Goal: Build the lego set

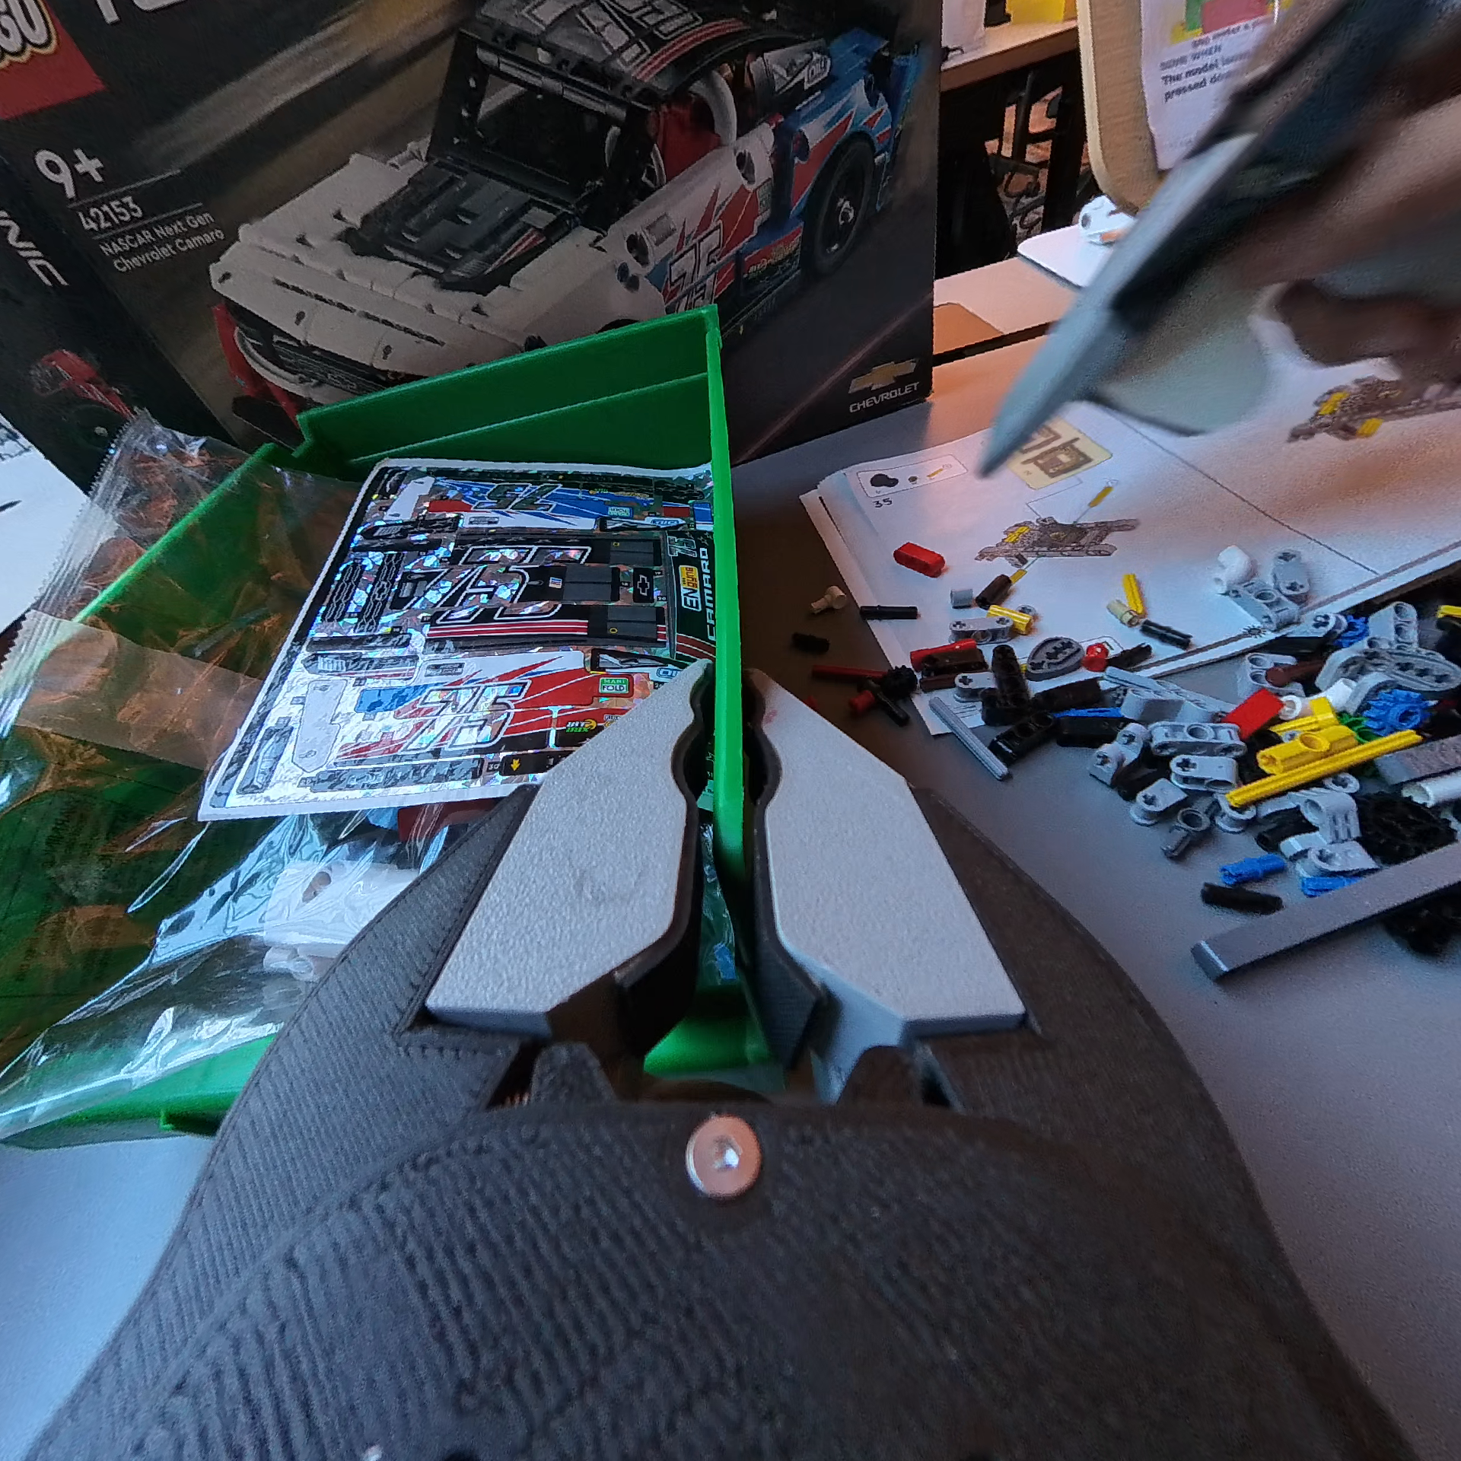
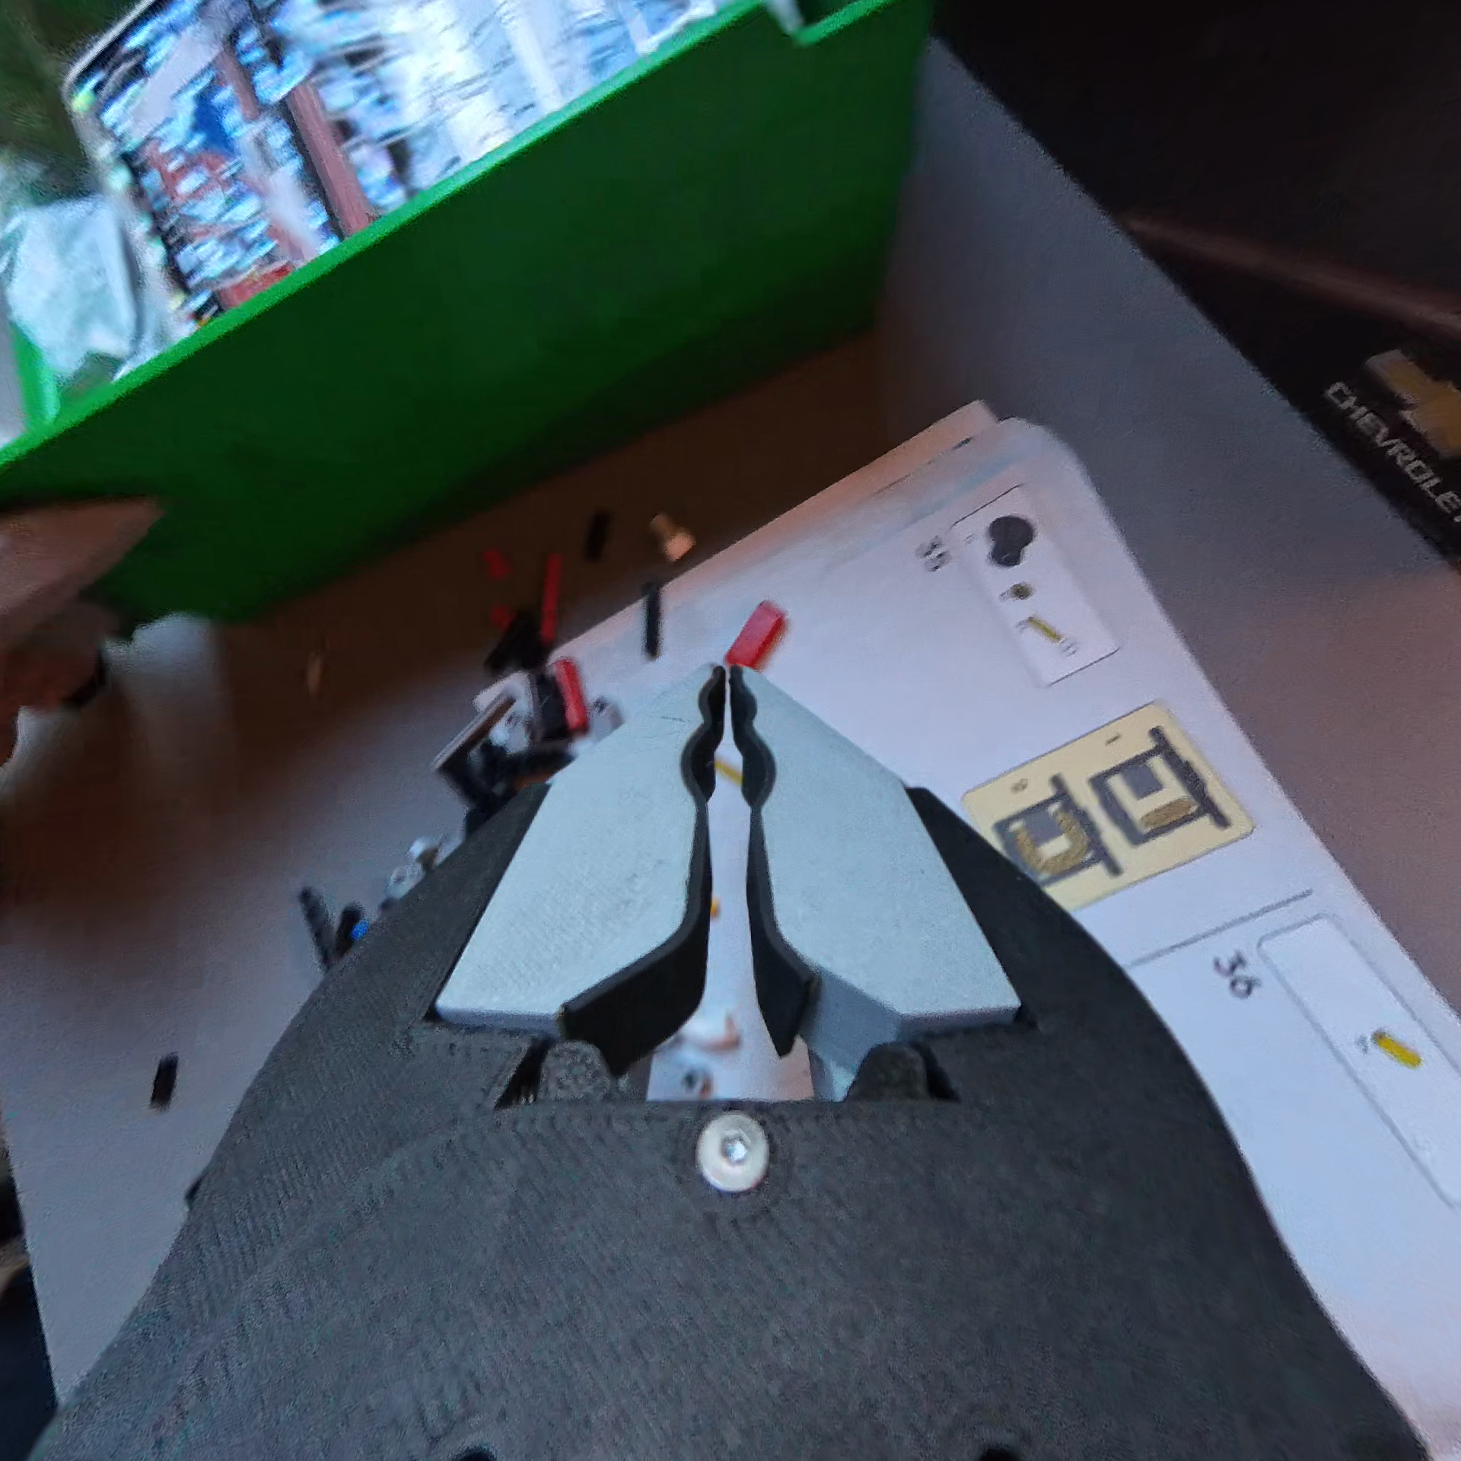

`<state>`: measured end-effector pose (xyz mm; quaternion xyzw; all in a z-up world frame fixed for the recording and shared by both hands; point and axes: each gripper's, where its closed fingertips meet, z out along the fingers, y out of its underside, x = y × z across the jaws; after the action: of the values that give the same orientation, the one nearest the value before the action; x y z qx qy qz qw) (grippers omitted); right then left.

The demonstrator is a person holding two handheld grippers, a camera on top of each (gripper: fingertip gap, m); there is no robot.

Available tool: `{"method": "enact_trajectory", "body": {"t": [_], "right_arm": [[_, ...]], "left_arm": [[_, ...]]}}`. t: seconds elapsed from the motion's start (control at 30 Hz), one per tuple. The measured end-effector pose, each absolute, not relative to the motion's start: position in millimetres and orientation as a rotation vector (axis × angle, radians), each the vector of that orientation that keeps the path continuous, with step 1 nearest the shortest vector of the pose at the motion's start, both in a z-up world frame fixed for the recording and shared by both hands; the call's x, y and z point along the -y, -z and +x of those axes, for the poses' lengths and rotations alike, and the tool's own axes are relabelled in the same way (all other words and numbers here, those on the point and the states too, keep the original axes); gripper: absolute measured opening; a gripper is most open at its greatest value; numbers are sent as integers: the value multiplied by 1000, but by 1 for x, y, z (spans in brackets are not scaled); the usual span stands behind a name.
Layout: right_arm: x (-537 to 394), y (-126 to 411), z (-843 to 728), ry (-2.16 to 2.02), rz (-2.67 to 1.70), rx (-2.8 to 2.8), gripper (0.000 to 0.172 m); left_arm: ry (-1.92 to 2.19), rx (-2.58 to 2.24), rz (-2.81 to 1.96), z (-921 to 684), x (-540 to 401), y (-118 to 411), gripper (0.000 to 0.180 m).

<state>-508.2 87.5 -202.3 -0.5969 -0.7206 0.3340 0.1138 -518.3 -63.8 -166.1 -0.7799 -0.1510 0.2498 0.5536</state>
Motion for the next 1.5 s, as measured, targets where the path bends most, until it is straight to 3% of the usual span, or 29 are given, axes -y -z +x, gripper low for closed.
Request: {"method": "enact_trajectory", "body": {"t": [0.17,0.53,0.73,0.87,1.23,1.4,1.5], "right_arm": [[-90,238,-534,-945,-1910,2092,0],[5,236,-476,-1100,-1735,2368,0],[-41,211,-537,-1074,-1721,2171,1],[-62,236,-566,-995,-1814,2143,0],[29,242,-496,-1194,-1684,2446,0],[-33,215,-504,-1095,-1657,2241,0],[-80,227,-509,-1014,-1800,2126,0]], "left_arm": [[-591,356,-1842,-518,64,166,3],[-589,358,-1845,-518,64,166,3],[-587,357,-1843,-518,64,166,3],[-586,356,-1840,-518,64,166,3],[-585,358,-1844,-518,65,166,3],[-586,357,-1841,-517,64,166,3],[-585,356,-1840,-518,64,166,3]]}}
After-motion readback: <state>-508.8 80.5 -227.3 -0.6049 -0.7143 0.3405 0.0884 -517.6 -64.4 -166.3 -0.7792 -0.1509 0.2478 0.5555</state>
